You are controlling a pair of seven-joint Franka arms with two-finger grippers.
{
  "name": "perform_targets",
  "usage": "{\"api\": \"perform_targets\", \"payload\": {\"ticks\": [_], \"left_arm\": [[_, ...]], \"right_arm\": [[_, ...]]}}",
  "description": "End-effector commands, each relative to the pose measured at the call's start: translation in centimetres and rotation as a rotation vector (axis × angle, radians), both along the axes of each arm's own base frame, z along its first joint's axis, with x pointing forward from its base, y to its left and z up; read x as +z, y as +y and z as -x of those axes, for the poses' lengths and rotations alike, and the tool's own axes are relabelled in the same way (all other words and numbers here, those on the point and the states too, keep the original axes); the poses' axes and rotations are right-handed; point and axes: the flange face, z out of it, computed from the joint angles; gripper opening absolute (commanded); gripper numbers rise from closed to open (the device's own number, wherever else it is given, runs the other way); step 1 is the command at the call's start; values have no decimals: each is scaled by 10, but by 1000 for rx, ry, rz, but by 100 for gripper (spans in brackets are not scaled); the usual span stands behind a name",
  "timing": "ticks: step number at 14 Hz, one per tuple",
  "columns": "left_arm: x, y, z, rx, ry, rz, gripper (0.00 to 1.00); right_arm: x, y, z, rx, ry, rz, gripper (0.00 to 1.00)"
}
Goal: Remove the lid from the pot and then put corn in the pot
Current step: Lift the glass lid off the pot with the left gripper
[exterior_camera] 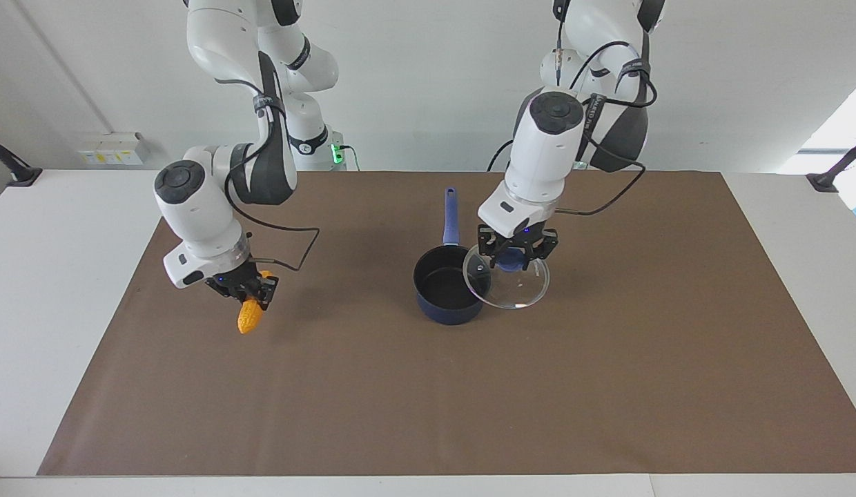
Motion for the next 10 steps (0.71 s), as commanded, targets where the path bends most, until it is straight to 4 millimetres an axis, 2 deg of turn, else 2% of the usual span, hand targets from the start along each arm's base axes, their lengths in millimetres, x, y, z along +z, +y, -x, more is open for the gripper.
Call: {"api": "perform_targets", "payload": {"ticks": [1, 4, 6, 8, 10], "left_arm": [[13, 46, 7, -52, 32, -12, 0], [8, 105, 5, -109, 69, -23, 0], [1, 140, 1, -128, 81, -23, 0], [-4, 170, -2, -160, 90, -21, 0], [-8, 196, -4, -178, 96, -18, 0]], "right_arm": [[39, 23, 6, 16, 7, -16, 0], [95, 75, 20, 14, 49, -6, 0], [121, 90, 27, 7, 75, 2, 0], [123, 106, 29, 14, 72, 2, 0], [123, 141, 37, 70, 69, 11, 0]]}}
